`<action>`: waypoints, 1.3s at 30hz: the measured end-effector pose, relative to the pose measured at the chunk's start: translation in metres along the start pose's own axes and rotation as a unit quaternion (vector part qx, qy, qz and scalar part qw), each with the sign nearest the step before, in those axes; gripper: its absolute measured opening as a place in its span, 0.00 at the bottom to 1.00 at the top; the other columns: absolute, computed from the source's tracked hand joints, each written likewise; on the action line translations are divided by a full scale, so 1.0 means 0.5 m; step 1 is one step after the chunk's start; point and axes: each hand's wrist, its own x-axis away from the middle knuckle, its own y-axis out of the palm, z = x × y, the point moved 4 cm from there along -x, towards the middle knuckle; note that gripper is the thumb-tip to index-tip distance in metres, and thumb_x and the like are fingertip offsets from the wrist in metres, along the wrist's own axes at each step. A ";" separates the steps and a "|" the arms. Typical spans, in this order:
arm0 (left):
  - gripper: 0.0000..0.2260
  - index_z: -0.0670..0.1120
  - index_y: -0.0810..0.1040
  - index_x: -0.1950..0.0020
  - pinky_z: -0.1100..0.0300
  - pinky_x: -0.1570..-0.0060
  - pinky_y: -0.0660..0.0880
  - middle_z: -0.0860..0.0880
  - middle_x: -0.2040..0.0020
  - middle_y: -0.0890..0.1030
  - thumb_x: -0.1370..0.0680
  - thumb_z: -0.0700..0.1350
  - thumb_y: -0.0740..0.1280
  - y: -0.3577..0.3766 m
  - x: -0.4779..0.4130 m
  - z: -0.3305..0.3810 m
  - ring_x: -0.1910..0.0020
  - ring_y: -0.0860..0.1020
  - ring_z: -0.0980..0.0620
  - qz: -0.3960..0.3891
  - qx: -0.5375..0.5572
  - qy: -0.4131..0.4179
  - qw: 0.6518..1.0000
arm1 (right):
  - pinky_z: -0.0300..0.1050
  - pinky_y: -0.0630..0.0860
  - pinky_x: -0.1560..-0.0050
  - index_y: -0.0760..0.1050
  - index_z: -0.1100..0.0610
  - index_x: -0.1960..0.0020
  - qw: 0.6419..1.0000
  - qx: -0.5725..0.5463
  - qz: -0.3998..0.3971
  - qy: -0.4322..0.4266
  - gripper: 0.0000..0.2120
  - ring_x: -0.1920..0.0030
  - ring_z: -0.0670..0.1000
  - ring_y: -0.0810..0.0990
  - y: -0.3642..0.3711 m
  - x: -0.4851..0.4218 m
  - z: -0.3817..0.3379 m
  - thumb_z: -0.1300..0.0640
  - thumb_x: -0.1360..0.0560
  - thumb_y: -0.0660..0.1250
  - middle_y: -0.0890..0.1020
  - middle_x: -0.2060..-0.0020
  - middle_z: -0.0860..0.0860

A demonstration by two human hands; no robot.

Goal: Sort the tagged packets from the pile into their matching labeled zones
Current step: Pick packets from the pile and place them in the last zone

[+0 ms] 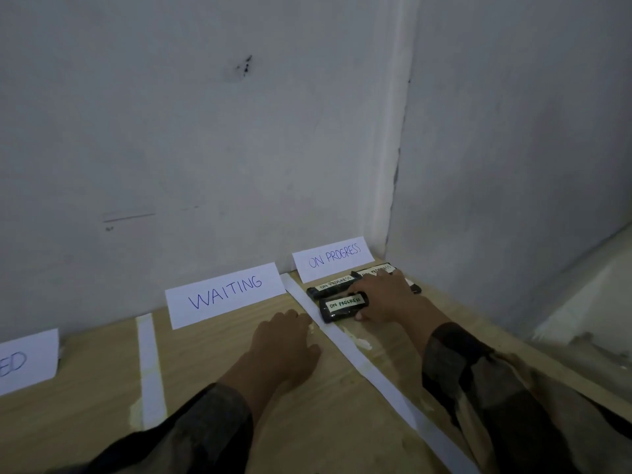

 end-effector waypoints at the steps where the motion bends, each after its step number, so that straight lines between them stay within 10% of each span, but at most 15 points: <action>1: 0.24 0.51 0.64 0.29 0.52 0.37 0.68 0.50 0.33 0.70 0.23 0.59 0.58 0.003 -0.002 -0.002 0.35 0.69 0.48 0.001 -0.003 0.001 1.000 | 0.54 0.57 0.34 0.68 0.42 0.33 1.000 0.000 -0.007 -0.001 0.26 0.33 0.55 0.66 0.001 -0.004 0.000 0.42 0.29 0.69 0.72 0.34 0.48; 29: 0.28 0.50 0.59 0.26 0.53 0.32 0.63 0.51 0.27 0.64 0.23 0.62 0.56 -0.085 0.248 -0.103 0.29 0.64 0.50 0.067 -0.057 -0.004 0.996 | 0.54 0.53 0.26 0.62 0.49 0.28 0.970 -0.158 0.136 -0.128 0.37 0.27 0.48 0.61 -0.067 0.258 -0.314 0.33 0.31 0.44 0.66 0.29 0.46; 39: 0.30 0.51 0.59 0.25 0.56 0.32 0.62 0.51 0.26 0.63 0.24 0.61 0.58 -0.192 0.533 -0.244 0.28 0.63 0.51 0.099 -0.061 -0.019 0.993 | 0.45 0.52 0.28 0.60 0.46 0.27 0.945 -0.193 0.139 -0.226 0.27 0.28 0.45 0.58 -0.153 0.412 -0.536 0.38 0.24 0.56 0.63 0.27 0.44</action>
